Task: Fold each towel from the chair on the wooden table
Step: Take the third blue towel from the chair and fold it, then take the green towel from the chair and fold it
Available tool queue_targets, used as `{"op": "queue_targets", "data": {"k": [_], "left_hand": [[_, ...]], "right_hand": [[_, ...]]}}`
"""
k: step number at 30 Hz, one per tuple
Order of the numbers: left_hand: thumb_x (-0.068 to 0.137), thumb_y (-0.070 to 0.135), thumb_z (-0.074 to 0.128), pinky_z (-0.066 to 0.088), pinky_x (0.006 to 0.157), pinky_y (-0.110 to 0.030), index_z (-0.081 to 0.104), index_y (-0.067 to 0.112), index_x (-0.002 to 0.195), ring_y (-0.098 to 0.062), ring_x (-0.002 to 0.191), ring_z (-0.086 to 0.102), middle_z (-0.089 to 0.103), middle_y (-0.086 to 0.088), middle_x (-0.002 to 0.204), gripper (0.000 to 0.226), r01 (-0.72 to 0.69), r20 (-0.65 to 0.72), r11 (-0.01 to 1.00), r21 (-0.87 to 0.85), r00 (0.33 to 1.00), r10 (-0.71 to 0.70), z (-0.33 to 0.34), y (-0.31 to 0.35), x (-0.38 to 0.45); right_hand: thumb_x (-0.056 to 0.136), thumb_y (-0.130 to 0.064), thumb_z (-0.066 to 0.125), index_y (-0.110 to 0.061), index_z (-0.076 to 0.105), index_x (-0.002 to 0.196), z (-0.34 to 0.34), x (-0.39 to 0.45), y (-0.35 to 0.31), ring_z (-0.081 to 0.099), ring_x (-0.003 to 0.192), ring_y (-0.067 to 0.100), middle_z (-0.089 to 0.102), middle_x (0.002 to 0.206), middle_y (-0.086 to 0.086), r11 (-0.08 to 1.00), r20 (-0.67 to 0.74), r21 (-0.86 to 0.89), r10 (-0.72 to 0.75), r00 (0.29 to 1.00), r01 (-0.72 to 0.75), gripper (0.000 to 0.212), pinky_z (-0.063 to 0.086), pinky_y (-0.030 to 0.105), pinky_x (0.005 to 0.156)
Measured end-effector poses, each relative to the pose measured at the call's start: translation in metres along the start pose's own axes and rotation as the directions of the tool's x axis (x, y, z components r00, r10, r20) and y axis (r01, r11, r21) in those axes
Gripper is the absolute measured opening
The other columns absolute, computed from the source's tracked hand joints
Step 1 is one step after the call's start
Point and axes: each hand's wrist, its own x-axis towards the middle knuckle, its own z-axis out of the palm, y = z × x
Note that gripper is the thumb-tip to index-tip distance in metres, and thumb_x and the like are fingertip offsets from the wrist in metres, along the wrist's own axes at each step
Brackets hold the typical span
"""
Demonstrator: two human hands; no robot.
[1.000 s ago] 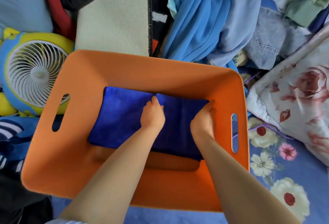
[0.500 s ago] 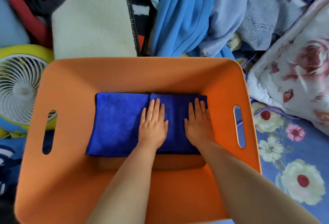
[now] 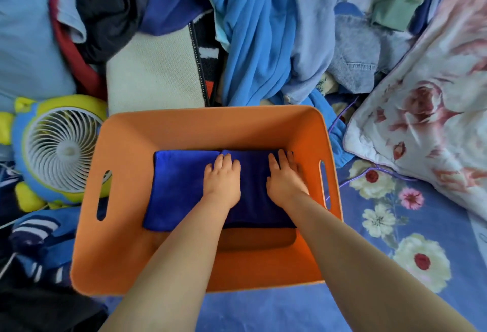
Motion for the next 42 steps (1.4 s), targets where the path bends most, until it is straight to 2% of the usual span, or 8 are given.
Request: {"op": "queue_targets", "data": {"k": [4,10,15,19,24,30,36,42], "left_hand": [[0.09,0.012,0.044,0.031,0.104,-0.038,0.045,0.009,0.126,-0.025,0.133,0.029,0.037,-0.008,0.14,0.036,0.016,-0.106,0.999,0.052,0.994,-0.01,-0.056,0.006,-0.027],[0.088,0.008,0.044,0.038,0.093,-0.037,0.053,0.006,0.117,-0.028,0.12,0.041,0.048,-0.011,0.124,0.03,0.039,-0.254,0.996,0.075,0.967,-0.019,-0.171,0.023,-0.103],[0.089,0.009,0.042,0.039,0.089,-0.038,0.056,0.005,0.113,-0.03,0.116,0.043,0.051,-0.012,0.12,0.028,0.059,-0.423,0.997,0.054,0.906,-0.031,-0.249,0.047,-0.208],[0.091,0.015,0.043,0.039,0.09,-0.04,0.055,0.005,0.116,-0.031,0.118,0.042,0.05,-0.013,0.122,0.029,0.033,-0.495,0.996,0.084,0.869,0.013,-0.279,0.073,-0.293],[0.091,0.018,0.046,0.04,0.092,-0.04,0.054,0.005,0.118,-0.032,0.12,0.041,0.049,-0.015,0.124,0.031,-0.045,-0.497,0.986,0.16,0.86,0.12,-0.288,0.114,-0.384],[0.091,0.011,0.043,0.039,0.094,-0.041,0.05,0.005,0.124,-0.034,0.122,0.04,0.045,-0.016,0.132,0.034,-0.273,-0.46,0.909,0.315,0.794,0.398,-0.272,0.205,-0.495],[0.091,0.017,0.041,0.039,0.097,-0.039,0.052,0.008,0.124,-0.032,0.125,0.041,0.046,-0.015,0.132,0.036,-0.593,-0.364,0.678,0.434,0.574,0.734,-0.215,0.321,-0.624],[0.092,0.02,0.042,0.04,0.096,-0.039,0.054,0.007,0.12,-0.031,0.122,0.044,0.05,-0.015,0.127,0.034,-0.821,-0.222,0.324,0.47,0.245,0.944,-0.137,0.439,-0.796]], "right_hand": [[0.093,-0.014,0.037,-0.014,0.013,0.145,-0.055,-0.029,-0.006,0.007,0.142,0.028,0.01,0.155,0.008,0.996,-0.151,0.044,-0.072,0.986,0.079,0.057,0.018,0.042,0.113],[0.087,-0.007,0.041,-0.008,0.032,0.137,-0.161,-0.121,-0.022,0.033,0.13,0.031,0.039,0.14,0.013,0.969,-0.391,0.002,-0.226,0.892,0.246,0.051,0.032,0.04,0.102],[0.089,-0.006,0.037,-0.006,0.04,0.13,-0.223,-0.233,-0.02,0.04,0.121,0.032,0.047,0.132,0.013,0.947,-0.507,-0.087,-0.31,0.805,0.309,0.041,0.041,0.038,0.087],[0.091,-0.009,0.038,-0.007,0.038,0.133,-0.242,-0.327,-0.005,0.039,0.124,0.033,0.044,0.136,0.013,0.937,-0.567,-0.147,-0.342,0.749,0.316,0.042,0.04,0.039,0.091],[0.092,-0.012,0.038,-0.008,0.039,0.133,-0.238,-0.44,0.022,0.04,0.124,0.031,0.044,0.136,0.012,0.956,-0.655,-0.171,-0.292,0.697,0.24,0.042,0.042,0.039,0.091],[0.089,-0.009,0.041,-0.007,0.047,0.127,-0.198,-0.604,0.081,0.047,0.118,0.033,0.052,0.126,0.015,0.999,-0.794,-0.039,-0.046,0.606,0.024,0.039,0.042,0.037,0.09],[0.089,-0.01,0.041,-0.004,0.053,0.12,-0.108,-0.775,0.155,0.047,0.117,0.031,0.053,0.124,0.017,0.937,-0.804,0.194,0.321,0.501,-0.289,0.034,0.04,0.036,0.093],[0.087,-0.01,0.043,-0.001,0.056,0.112,-0.005,-0.966,0.217,0.05,0.115,0.032,0.055,0.121,0.017,0.72,-0.721,0.452,0.643,0.26,-0.526,0.03,0.044,0.036,0.092]]}}
